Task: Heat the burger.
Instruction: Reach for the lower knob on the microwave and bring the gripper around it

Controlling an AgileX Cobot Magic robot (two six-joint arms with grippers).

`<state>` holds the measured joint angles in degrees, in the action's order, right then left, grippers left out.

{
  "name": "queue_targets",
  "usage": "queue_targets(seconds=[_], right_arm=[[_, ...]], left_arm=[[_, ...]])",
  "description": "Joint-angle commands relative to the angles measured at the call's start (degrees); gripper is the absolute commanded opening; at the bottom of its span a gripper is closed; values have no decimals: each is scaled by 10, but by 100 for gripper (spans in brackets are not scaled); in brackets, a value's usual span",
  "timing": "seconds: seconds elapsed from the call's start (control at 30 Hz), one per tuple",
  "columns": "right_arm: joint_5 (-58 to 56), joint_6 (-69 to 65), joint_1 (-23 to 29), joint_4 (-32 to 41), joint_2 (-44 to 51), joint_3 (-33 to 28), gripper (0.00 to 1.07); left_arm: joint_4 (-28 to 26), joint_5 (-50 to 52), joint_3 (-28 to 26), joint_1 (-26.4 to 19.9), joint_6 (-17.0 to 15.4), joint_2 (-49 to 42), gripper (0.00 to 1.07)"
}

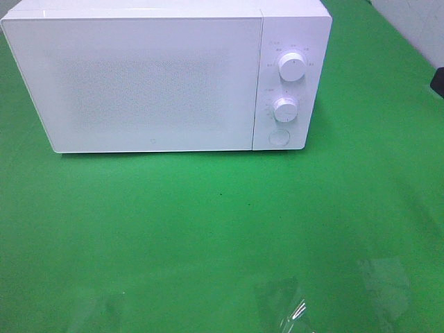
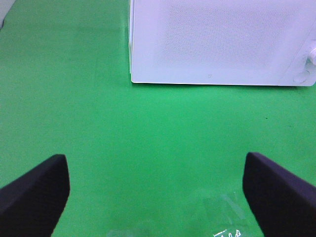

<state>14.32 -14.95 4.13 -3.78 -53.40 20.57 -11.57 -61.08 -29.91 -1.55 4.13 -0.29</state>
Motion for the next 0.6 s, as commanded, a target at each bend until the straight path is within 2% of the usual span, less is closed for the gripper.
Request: queue_targets(seconds=[0.03, 0.33, 0.4, 0.47, 0.6], right_arm=[[62, 28, -3, -3, -34, -2, 76], [135, 62, -3, 2, -100, -2, 76], [153, 75, -2, 27, -124, -2, 76], [195, 130, 21, 84, -160, -3, 76], [260, 180, 52, 136, -188, -13, 76]], left_arm=[[-4, 5, 2, -2, -2, -13, 87], [-4, 5, 2, -2, -2, -13, 87], [-4, 5, 2, -2, -2, -13, 87], [-4, 5, 2, -2, -2, -13, 87], [-4, 5, 2, -2, -2, -13, 87]])
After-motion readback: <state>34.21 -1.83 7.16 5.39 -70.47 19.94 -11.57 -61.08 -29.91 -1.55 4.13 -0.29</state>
